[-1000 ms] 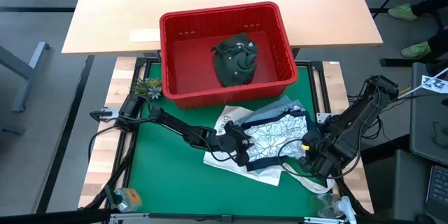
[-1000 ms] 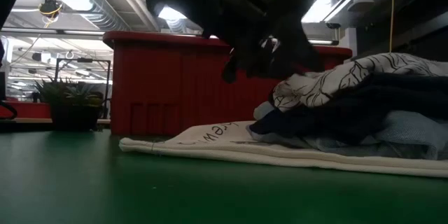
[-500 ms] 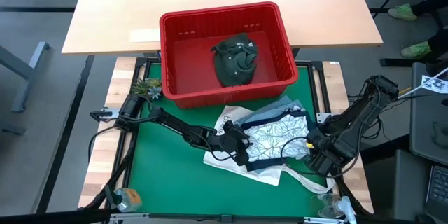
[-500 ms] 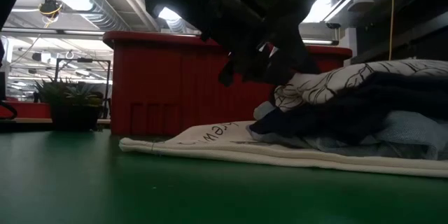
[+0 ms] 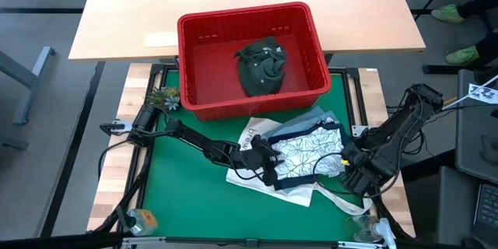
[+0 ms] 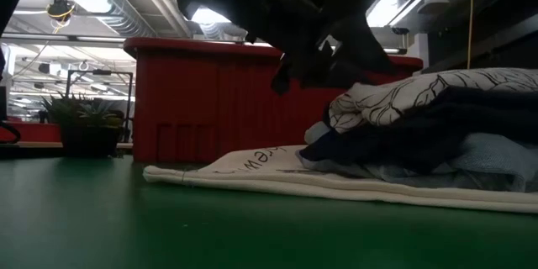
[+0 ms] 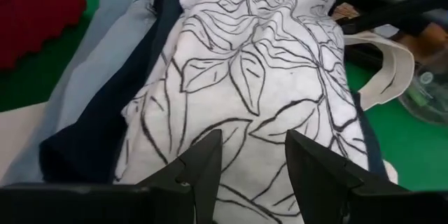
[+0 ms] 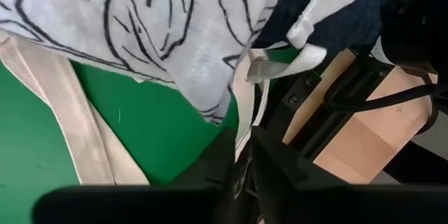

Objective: Fold laundry
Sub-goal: Fold the patterned white shirt

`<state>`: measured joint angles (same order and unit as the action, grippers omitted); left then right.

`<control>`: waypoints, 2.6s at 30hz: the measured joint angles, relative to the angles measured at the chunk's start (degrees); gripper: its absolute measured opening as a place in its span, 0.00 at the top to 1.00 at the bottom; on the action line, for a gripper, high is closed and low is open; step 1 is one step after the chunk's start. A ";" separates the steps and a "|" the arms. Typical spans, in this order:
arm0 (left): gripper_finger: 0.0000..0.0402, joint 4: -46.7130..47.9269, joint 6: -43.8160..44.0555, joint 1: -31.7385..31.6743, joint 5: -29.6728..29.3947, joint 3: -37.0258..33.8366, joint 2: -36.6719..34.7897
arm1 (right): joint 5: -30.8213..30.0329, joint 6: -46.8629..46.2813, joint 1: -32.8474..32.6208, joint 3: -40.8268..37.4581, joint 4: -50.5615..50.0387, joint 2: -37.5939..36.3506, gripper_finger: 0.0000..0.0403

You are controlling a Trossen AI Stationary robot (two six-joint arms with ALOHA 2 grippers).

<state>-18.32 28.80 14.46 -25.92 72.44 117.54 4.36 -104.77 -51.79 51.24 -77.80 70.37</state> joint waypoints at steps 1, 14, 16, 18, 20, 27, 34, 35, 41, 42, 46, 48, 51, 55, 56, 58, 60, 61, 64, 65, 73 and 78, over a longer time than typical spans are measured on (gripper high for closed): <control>0.62 -0.23 -0.01 0.00 0.37 0.00 0.00 | 0.02 0.00 0.00 0.00 -0.04 0.00 0.87; 0.62 -2.46 -0.87 2.00 7.00 0.00 0.00 | 2.99 1.09 0.04 5.20 -8.09 -0.63 0.66; 0.62 -2.50 -0.88 2.66 7.00 0.00 0.00 | -1.04 1.40 0.04 8.39 -10.65 -1.10 0.66; 0.62 -2.65 -0.87 3.23 7.02 0.00 0.00 | -7.12 2.53 0.04 11.05 -11.22 -1.48 0.66; 0.62 -3.55 -0.90 3.59 6.98 0.00 0.00 | -14.76 4.67 0.06 12.87 -10.35 -1.55 0.66; 0.62 -8.53 -3.02 4.44 3.47 0.00 0.00 | -30.75 6.34 0.87 12.77 -11.26 -1.55 0.66; 0.62 -7.49 -3.89 4.37 2.87 0.02 0.48 | -28.76 11.11 7.12 7.22 -10.26 -1.53 0.66; 0.62 -7.01 -3.85 4.37 2.84 0.02 0.90 | -28.74 12.27 8.36 6.37 -9.64 -1.53 0.66; 0.62 -6.44 -3.48 4.35 2.65 0.04 4.19 | -25.74 17.90 15.51 2.44 -7.00 -1.53 0.66; 0.62 -6.10 -3.48 4.35 2.65 0.04 4.79 | -25.21 18.88 16.56 1.63 -5.78 -1.53 0.66; 0.62 -3.93 -3.43 4.35 2.67 0.06 5.70 | -23.07 21.97 20.95 -1.39 -4.23 -1.53 0.66; 0.62 -2.07 -3.43 4.40 2.67 0.13 5.55 | -22.64 23.18 23.25 -3.13 -4.11 -1.53 0.66; 0.62 -1.02 -3.43 4.70 2.59 0.11 5.57 | -20.96 25.41 26.63 -5.49 -4.27 -1.53 0.66; 0.62 -0.68 -3.48 5.22 2.33 0.11 5.57 | -18.97 27.97 30.26 -6.83 -3.47 -1.49 0.66; 0.62 -0.68 -3.48 5.28 2.33 0.11 5.57 | -18.92 29.20 30.86 -6.71 -2.77 -1.51 0.66; 0.62 -0.70 -3.48 5.30 2.32 0.11 5.52 | -18.68 31.10 31.85 -6.67 -3.06 -1.49 0.66; 0.62 -0.75 -3.48 5.31 2.37 0.11 5.50 | -18.64 31.96 32.62 -6.67 -3.22 -1.51 0.66; 0.62 -0.71 -3.48 5.31 2.39 0.08 5.28 | -18.62 32.40 32.85 -6.65 -3.41 -1.51 0.66; 0.62 -0.34 -3.78 5.31 3.04 0.02 4.04 | -18.25 33.24 32.74 -5.19 -5.69 -1.90 0.66; 0.62 0.15 -3.86 5.33 3.10 0.02 3.44 | -18.23 33.24 32.74 -4.31 -6.86 -1.90 0.66; 0.62 1.62 -4.71 5.42 3.35 -0.02 -3.20 | -22.32 34.86 32.72 5.12 -12.17 -1.90 0.66; 0.62 4.45 -7.97 5.88 2.94 -0.04 -8.47 | -23.17 41.09 32.70 11.23 -11.82 -1.90 0.66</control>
<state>-13.87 20.83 20.34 -22.98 72.41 109.07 -18.81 -63.68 -19.09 62.48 -89.62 68.47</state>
